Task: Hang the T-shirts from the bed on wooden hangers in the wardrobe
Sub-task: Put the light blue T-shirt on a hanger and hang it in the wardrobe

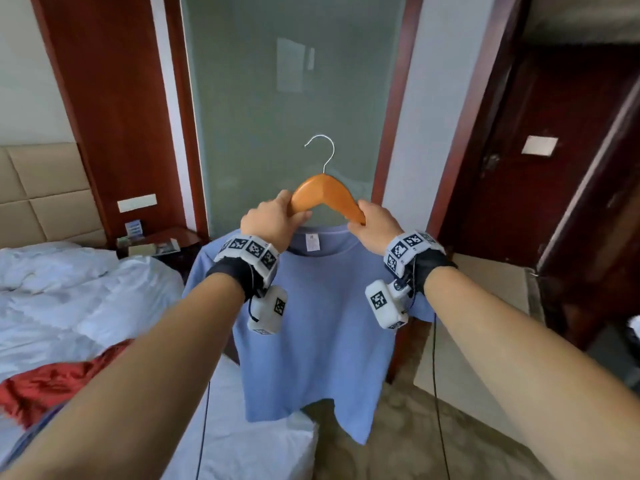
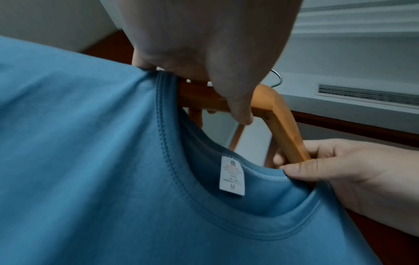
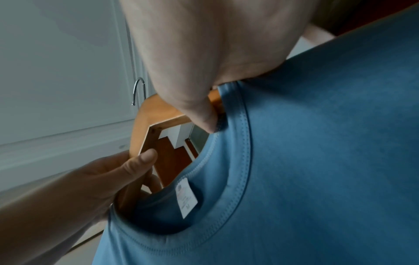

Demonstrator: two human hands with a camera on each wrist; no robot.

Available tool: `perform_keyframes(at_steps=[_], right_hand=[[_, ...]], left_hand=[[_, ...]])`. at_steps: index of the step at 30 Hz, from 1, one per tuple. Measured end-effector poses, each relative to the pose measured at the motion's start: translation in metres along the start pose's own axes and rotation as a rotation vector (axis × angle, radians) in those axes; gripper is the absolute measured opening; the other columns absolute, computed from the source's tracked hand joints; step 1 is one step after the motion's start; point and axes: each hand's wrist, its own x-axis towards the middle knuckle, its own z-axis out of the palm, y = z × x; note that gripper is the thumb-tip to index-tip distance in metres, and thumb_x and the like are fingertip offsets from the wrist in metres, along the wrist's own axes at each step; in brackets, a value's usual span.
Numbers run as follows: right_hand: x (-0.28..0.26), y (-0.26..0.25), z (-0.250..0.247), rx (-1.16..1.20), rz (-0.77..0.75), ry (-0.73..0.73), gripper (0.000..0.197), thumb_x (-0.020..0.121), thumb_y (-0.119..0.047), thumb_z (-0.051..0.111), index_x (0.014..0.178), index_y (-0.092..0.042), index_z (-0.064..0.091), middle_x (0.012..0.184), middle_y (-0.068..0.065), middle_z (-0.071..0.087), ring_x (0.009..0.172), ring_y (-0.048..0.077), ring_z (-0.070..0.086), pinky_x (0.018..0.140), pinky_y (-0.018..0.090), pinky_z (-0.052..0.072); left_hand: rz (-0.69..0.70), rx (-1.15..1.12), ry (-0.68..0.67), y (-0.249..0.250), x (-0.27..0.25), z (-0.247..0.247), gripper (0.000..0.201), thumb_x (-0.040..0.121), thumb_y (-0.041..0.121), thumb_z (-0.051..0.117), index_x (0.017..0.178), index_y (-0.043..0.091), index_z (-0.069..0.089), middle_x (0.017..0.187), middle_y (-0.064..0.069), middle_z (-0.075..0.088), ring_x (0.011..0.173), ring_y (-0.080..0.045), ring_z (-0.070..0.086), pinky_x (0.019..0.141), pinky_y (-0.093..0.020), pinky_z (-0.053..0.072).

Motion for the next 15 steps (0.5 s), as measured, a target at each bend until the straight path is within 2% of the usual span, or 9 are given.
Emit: perform_keyframes(at_steps=[5,8,11,13,15], right_hand=[[-0.01,0.074,-0.084,-0.018,0.105,0.033,0.007,0.084,-0.015,0.058,0.091,-0.014,0.058,0.087,0.009,0.065,0.077,0.028,0.059,0.067,0.035,0.047],[-0.013,0.12,-0.125,-0.019,0.18,0.061,0.012,0.081,-0.022,0.064,0.09,-0.014,0.061,0.086,0.008,0.068,0.08,0.03,0.064,0.072,0.039,0.052],[-0.016,0.165,-0.156,-0.009,0.247,0.109,0.008,0.081,-0.022,0.066,0.078,-0.018,0.06,0.074,0.0,0.062,0.068,0.021,0.056,0.064,0.033,0.044],[-0.016,0.195,-0.175,-0.013,0.279,0.156,0.018,0.083,-0.02,0.068,0.071,-0.023,0.055,0.068,-0.005,0.057,0.065,0.016,0.052,0.064,0.03,0.04],[-0.013,0.226,-0.19,-0.043,0.298,0.194,0.02,0.085,-0.022,0.069,0.072,-0.023,0.053,0.068,-0.005,0.055,0.064,0.016,0.051,0.063,0.031,0.04]], left_hand=[[0.142,-0.077,-0.067,0.095,0.027,0.047,0.043,0.09,0.067,0.049,0.096,0.024,0.044,0.094,-0.008,0.063,0.089,-0.037,0.061,0.07,-0.037,0.042],[0.228,-0.103,-0.106,0.157,0.044,0.073,0.044,0.089,0.067,0.05,0.1,0.025,0.047,0.09,-0.003,0.06,0.085,-0.033,0.059,0.071,-0.036,0.042],[0.326,-0.127,-0.15,0.212,0.065,0.102,0.044,0.088,0.066,0.052,0.103,0.025,0.05,0.095,-0.003,0.064,0.088,-0.033,0.06,0.072,-0.038,0.045],[0.4,-0.167,-0.188,0.244,0.081,0.123,0.04,0.088,0.066,0.052,0.096,0.027,0.047,0.094,-0.001,0.063,0.086,-0.03,0.059,0.071,-0.037,0.043],[0.475,-0.208,-0.232,0.271,0.1,0.143,0.037,0.089,0.063,0.054,0.093,0.028,0.043,0.09,0.001,0.06,0.082,-0.025,0.055,0.07,-0.036,0.039]])
